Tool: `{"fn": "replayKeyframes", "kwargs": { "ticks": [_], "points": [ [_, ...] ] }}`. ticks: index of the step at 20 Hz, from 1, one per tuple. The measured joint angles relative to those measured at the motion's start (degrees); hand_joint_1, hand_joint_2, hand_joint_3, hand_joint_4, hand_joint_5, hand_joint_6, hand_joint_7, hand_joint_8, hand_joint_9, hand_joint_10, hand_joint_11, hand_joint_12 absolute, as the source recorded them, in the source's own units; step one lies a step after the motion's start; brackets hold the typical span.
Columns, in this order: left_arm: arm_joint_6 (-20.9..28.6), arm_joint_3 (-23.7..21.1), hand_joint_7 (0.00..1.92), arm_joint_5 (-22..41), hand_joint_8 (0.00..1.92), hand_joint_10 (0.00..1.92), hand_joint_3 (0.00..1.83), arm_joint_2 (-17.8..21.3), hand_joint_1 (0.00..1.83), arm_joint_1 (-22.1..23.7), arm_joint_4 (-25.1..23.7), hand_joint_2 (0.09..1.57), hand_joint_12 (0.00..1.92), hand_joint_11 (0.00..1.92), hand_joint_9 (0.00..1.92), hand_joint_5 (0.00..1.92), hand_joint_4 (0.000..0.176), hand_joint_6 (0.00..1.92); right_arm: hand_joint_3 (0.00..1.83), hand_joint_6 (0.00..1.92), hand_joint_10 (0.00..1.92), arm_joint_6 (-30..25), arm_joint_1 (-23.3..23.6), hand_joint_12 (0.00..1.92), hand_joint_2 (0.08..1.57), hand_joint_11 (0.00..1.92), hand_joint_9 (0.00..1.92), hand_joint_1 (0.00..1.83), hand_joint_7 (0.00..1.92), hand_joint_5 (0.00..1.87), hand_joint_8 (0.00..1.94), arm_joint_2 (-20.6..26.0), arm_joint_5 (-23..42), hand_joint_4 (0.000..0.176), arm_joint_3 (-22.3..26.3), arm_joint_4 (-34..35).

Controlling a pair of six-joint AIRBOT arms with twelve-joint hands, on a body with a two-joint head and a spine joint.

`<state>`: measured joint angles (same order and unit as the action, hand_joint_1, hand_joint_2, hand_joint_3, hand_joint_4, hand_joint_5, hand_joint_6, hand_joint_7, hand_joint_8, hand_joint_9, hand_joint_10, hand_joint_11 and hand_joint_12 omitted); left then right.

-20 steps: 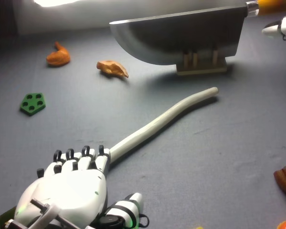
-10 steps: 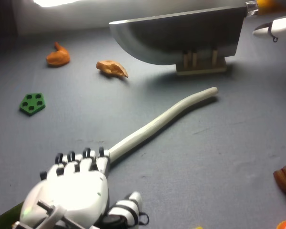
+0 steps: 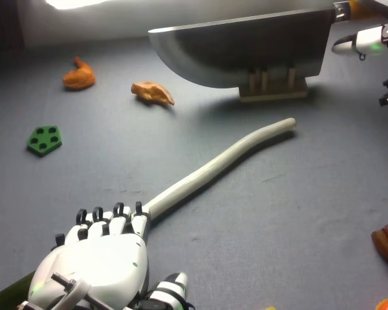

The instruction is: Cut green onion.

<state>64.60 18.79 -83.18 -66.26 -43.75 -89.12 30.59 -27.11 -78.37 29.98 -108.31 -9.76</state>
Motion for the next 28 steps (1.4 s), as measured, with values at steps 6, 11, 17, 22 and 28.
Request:
{"fn": "replayKeyframes", "kwargs": {
  "ticks": [6, 11, 17, 22, 28],
  "points": [
    [0.0, -0.04, 0.0, -0.04, 0.0, 0.0, 0.0, 0.0, 0.33, 0.0, -0.07, 1.44, 0.0, 0.0, 0.0, 0.0, 0.0, 0.0, 0.0, 0.0, 0.0, -0.02, -0.63, 0.0, 1.02, 0.0, 0.0, 1.0, 0.0, 0.0, 0.0, -0.48, -0.61, 0.016, -1.2, 0.04],
    [0.0, -0.04, 0.0, -0.17, 0.0, 0.0, 0.01, 0.0, 0.27, 0.0, -0.11, 1.46, 0.0, 0.0, 0.0, 0.0, 0.0, 0.0, 0.0, 0.01, 0.02, -0.04, -0.83, 0.01, 1.03, 0.01, 0.07, 0.93, 0.11, 0.04, 0.01, -1.16, -0.24, 0.03, -1.86, 0.09],
    [0.0, -0.04, 0.0, -0.17, 0.0, 0.0, 0.0, 0.0, 0.29, 0.0, -0.11, 1.46, 0.0, 0.0, 0.0, 0.0, 0.0, 0.0, 0.0, 0.1, 0.06, -0.31, -0.81, 0.7, 1.03, 0.0, 0.34, 0.96, 0.42, 0.39, 0.05, -1.18, -0.22, 0.031, -1.86, 0.09],
    [-0.02, -0.07, 0.0, -0.17, 0.0, 0.0, 0.0, 0.0, 0.32, 0.0, -0.13, 1.44, 0.0, 0.0, 0.0, 0.0, 0.0, 0.0, 0.0, 1.45, 1.32, -0.37, -0.81, 1.57, 1.04, 0.02, 0.23, 0.98, 0.28, 0.18, 1.23, -1.18, -0.17, 0.0, -1.86, 0.13],
    [0.0, -0.04, 0.0, -0.17, 0.0, 0.0, 0.0, 0.0, 0.3, 0.07, -0.66, 1.45, 0.0, 0.0, 0.0, 0.0, 0.0, 0.0, 0.0, 1.92, 1.92, -0.44, -0.81, 1.92, 1.06, 0.57, 0.59, 1.16, 0.57, 0.6, 1.94, -1.29, 0.09, 0.0, -1.99, 0.83]
  ]
}}
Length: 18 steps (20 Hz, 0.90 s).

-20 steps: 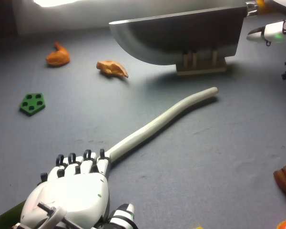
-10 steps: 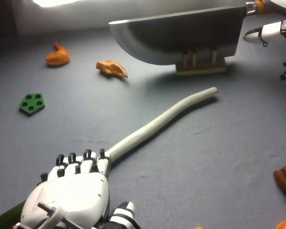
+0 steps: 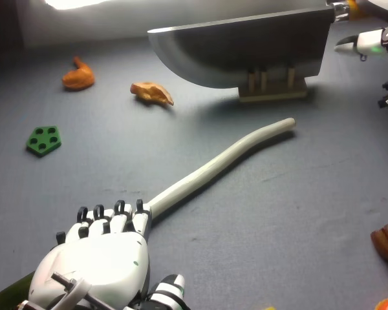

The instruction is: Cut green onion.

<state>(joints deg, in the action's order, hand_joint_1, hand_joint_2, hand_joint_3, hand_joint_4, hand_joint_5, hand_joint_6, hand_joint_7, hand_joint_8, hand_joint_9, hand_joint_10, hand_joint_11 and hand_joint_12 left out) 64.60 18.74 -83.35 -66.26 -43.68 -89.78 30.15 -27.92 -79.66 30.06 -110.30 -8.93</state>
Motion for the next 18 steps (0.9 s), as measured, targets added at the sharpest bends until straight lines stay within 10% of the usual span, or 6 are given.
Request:
{"fn": "replayKeyframes", "kwargs": {
  "ticks": [4, 7, 8, 9, 10, 18],
  "points": [
    [-0.02, -0.24, 0.0, -0.04, 0.0, 0.0, 0.0, 0.0, 0.37, 0.0, -0.22, 1.41, 0.0, 0.0, 0.0, 0.0, 0.0, 0.0, 0.02, 1.92, 1.92, -0.07, 0.0, 1.92, 1.14, 1.37, 1.31, 1.34, 1.25, 0.99, 1.94, -0.02, 0.02, 0.0, -0.11, 0.52],
    [0.0, -0.24, 0.0, -0.02, 0.0, 0.0, 0.0, 0.0, 0.4, 0.0, -0.22, 1.39, 0.0, 0.0, 0.0, 0.0, 0.0, 0.0, 0.02, 1.92, 1.92, 0.04, 0.0, 1.92, 1.16, 1.58, 1.54, 1.57, 1.48, 1.2, 1.94, -0.02, -0.02, 0.0, -0.11, 0.5],
    [0.0, -0.24, 0.0, -0.02, 0.0, 0.0, 0.0, 0.0, 0.4, 0.0, -0.24, 1.39, 0.0, 0.0, 0.0, 0.0, 0.0, 0.0, 0.02, 1.92, 1.92, 0.02, 0.0, 1.92, 1.17, 1.6, 1.56, 1.57, 1.51, 1.24, 1.94, -0.11, -0.13, 0.036, -0.37, 0.61],
    [0.0, -0.26, 0.0, -0.02, 0.0, 0.0, 0.0, 0.0, 0.41, 0.0, -0.26, 1.39, 0.0, 0.0, 0.0, 0.0, 0.0, 0.0, 0.02, 1.92, 1.92, 0.09, 0.0, 1.92, 1.16, 1.6, 1.57, 1.58, 1.52, 1.28, 1.94, -0.11, -0.15, 0.125, -0.42, 0.76],
    [0.0, -0.35, 0.0, -0.09, 0.0, 0.0, 0.0, 0.0, 0.36, 0.0, -0.24, 1.4, 0.0, 0.0, 0.0, 0.0, 0.0, 0.0, 0.02, 1.92, 1.92, 0.07, 0.0, 1.92, 1.16, 1.59, 1.56, 1.58, 1.52, 1.3, 1.94, -0.11, -0.15, 0.166, -0.42, 0.79],
    [0.0, -0.11, 0.0, -0.09, 0.0, 0.0, 0.0, -1.46, 0.34, -0.17, 0.74, 1.41, 0.0, 0.0, 0.0, 0.0, 0.0, 0.0, 0.01, 1.92, 1.92, 3.15, 0.0, 1.92, 1.14, 1.53, 1.46, 1.57, 1.4, 1.26, 1.94, -0.13, 0.15, 0.176, -0.39, 3.58]
  ]
}}
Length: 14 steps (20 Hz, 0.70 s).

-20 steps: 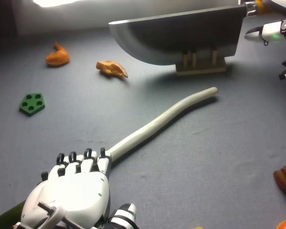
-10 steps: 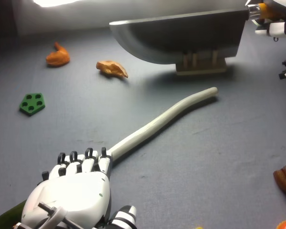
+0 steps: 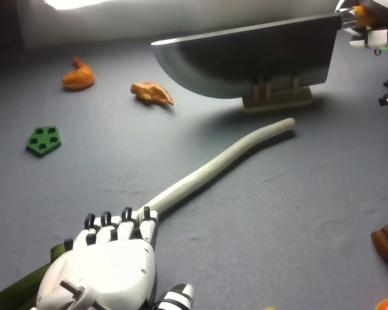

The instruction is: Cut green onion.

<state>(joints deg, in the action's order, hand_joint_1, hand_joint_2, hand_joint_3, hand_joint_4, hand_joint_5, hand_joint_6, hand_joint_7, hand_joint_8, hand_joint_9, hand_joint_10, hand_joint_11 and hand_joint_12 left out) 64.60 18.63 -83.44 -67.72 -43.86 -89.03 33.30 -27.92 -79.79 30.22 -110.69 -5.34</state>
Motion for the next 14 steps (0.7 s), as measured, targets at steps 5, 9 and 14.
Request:
{"fn": "replayKeyframes", "kwargs": {
  "ticks": [5, 9, 14],
  "points": [
    [0.0, 1.4, 0.0, 0.0, 0.0, 0.0, 0.0, -0.76, 0.3, -0.02, 1.25, 1.41, 0.0, 0.0, 0.0, 0.0, 0.0, 0.0, 0.01, 1.92, 1.92, 1.09, 0.0, 1.92, 1.14, 1.49, 1.42, 1.55, 1.37, 1.21, 1.94, 0.0, 3.1, 0.176, 0.0, 2.69],
    [0.0, 3.28, 0.0, -0.02, 0.0, 0.0, 0.0, -1.11, 0.29, -0.02, 1.64, 1.42, 0.0, 0.0, 0.0, 0.0, 0.0, 0.0, 0.01, 1.92, 1.92, 1.11, 0.0, 1.92, 1.14, 1.49, 1.4, 1.58, 1.37, 1.22, 1.94, 0.02, 5.33, 0.176, 0.0, 3.06],
    [0.0, 5.07, 0.0, 0.07, 0.0, 0.0, 0.02, -1.11, 0.3, -0.02, 4.04, 1.45, 0.0, 0.0, 0.0, 0.0, 0.0, 0.0, 0.0, 1.92, 1.92, 0.5, 0.0, 1.92, 1.12, 1.53, 1.46, 1.62, 1.41, 1.22, 1.94, 0.31, 7.65, 0.175, 0.0, 3.17]
  ]
}}
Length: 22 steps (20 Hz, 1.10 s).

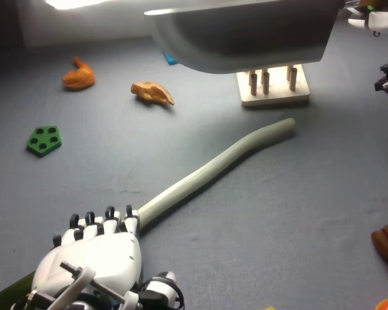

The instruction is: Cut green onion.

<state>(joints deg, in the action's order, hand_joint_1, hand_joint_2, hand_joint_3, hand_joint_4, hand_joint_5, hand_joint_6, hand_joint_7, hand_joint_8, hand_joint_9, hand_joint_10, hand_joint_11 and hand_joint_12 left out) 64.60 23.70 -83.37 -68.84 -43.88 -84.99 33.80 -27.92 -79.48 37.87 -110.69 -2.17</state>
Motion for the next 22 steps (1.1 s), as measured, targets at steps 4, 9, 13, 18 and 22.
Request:
{"fn": "replayKeyframes", "kwargs": {
  "ticks": [4, 9, 13, 18, 22],
  "points": [
    [0.0, 0.72, 0.0, 0.07, 0.0, 0.0, 0.0, 0.0, 0.29, 0.0, 0.09, 1.43, 0.0, 0.0, 0.0, 0.0, 0.0, 0.0, 0.01, 1.92, 1.92, -1.42, 0.07, 1.92, 1.14, 1.54, 1.46, 1.6, 1.43, 1.25, 1.94, 1.77, 0.48, 0.176, 1.46, 0.11],
    [0.0, 1.53, 0.0, 0.15, 0.0, 0.0, 0.0, 0.0, 0.27, -0.66, 0.37, 1.4, 0.0, 0.0, 0.0, 0.0, 0.0, 0.0, 0.01, 1.92, 1.92, 5.62, 0.9, 1.92, 1.13, 1.54, 1.49, 1.57, 1.47, 1.2, 1.94, 7.74, 3.48, 0.176, 10.88, 1.64],
    [0.79, 1.53, 0.0, 0.04, 0.0, 0.0, 0.0, 0.0, 0.32, -1.49, 1.05, 1.42, 0.0, 0.0, 0.0, 0.0, 0.0, 0.0, 0.01, 1.92, 1.92, 21.16, 0.9, 1.92, 1.14, 1.52, 1.5, 1.56, 1.47, 1.19, 1.94, 10.05, 3.69, 0.176, 19.26, 13.16],
    [1.33, 1.53, 0.0, 0.04, 0.0, 0.0, 0.0, -0.44, 0.34, -2.38, 0.55, 1.4, 0.0, 0.0, 0.0, 0.0, 0.0, 0.0, 0.0, 1.92, 1.92, 32.13, 0.87, 1.92, 1.12, 1.49, 1.45, 1.59, 1.43, 1.21, 1.94, 13.16, 6.03, 0.176, 28.57, 30.58],
    [2.71, 1.53, 0.0, -0.42, 0.0, 0.0, 0.0, -1.03, 0.35, -3.56, 0.02, 1.4, 0.0, 0.0, 0.0, 0.0, 0.0, 0.0, 0.0, 1.92, 1.92, 39.23, -0.55, 1.92, 1.12, 1.47, 1.43, 1.57, 1.4, 1.11, 1.94, 16.72, 15.06, 0.172, 38.1, 31.65]
  ]
}}
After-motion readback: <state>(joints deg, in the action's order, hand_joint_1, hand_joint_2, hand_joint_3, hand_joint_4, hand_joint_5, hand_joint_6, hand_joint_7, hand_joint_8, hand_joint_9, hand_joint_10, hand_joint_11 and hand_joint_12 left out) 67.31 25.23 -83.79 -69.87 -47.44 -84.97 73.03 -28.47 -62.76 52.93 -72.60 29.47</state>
